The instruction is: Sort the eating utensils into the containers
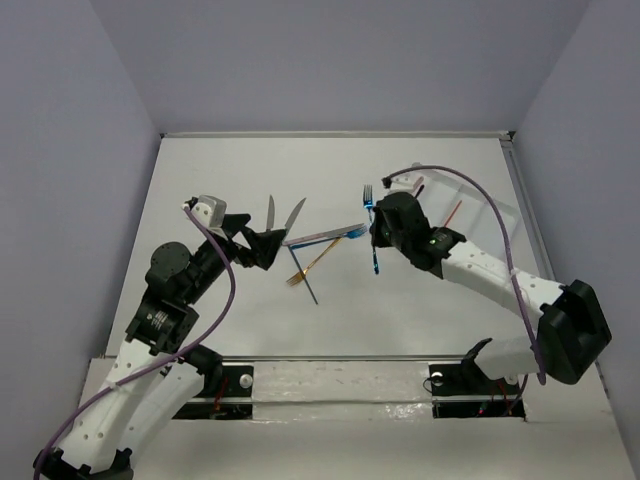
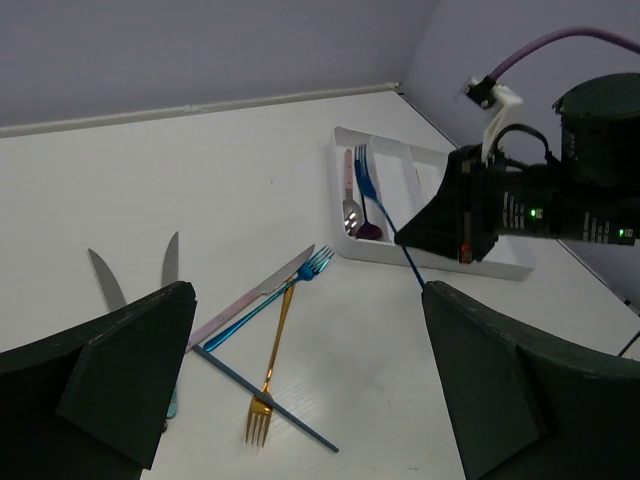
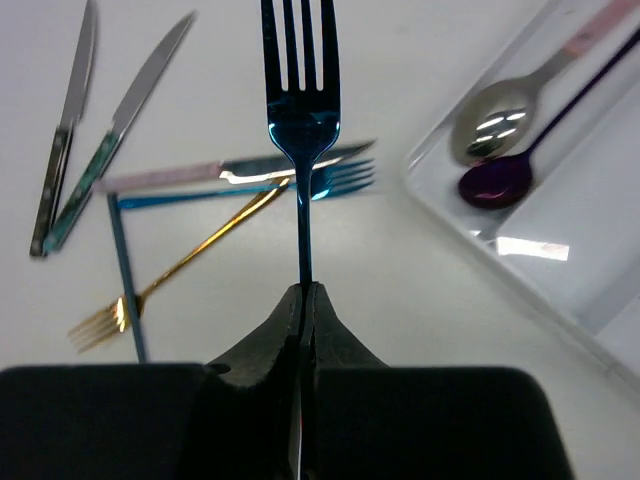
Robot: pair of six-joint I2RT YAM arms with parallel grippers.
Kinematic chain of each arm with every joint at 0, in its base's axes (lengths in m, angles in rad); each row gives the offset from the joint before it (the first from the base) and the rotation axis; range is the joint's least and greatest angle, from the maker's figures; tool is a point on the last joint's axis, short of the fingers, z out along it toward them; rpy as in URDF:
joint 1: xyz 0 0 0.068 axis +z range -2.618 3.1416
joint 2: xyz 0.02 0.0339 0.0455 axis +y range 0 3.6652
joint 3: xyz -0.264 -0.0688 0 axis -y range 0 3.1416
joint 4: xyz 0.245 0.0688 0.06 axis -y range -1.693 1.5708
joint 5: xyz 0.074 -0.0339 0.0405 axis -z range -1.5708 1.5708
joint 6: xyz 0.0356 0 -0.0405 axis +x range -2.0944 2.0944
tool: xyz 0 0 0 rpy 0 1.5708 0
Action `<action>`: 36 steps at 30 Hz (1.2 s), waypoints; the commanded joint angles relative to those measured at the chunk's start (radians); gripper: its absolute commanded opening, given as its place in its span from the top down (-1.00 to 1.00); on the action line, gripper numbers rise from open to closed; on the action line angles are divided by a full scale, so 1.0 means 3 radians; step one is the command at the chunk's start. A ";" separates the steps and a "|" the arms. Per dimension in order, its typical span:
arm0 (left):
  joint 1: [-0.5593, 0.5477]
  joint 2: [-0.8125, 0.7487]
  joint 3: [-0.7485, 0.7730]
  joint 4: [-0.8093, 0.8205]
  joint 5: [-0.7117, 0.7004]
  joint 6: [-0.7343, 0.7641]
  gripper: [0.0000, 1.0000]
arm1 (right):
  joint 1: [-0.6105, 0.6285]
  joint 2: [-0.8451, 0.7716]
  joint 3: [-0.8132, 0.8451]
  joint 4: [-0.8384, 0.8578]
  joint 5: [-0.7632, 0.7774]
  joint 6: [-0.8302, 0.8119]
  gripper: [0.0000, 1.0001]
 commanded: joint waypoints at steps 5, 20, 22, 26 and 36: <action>0.0017 -0.0051 0.0095 0.0159 0.0053 -0.0021 -0.98 | -0.1144 -0.0119 -0.0182 0.0794 0.0466 0.0650 1.00; 0.0017 -0.0041 0.0095 0.0154 0.0058 -0.0016 -0.98 | -0.1840 0.0643 0.0064 0.1126 0.0461 0.0978 1.00; 0.0017 -0.0025 0.0095 0.0159 0.0063 -0.0016 -0.98 | -0.1870 0.0765 0.0130 0.1131 0.0456 0.0978 1.00; 0.0017 -0.0030 0.0100 0.0154 0.0058 -0.0016 -0.98 | -0.1871 0.0930 0.0233 0.1065 0.0385 0.0988 0.89; 0.0017 -0.0020 0.0095 0.0159 0.0068 -0.0016 -0.98 | -0.1871 0.0864 0.0187 0.1009 0.0180 0.0871 0.07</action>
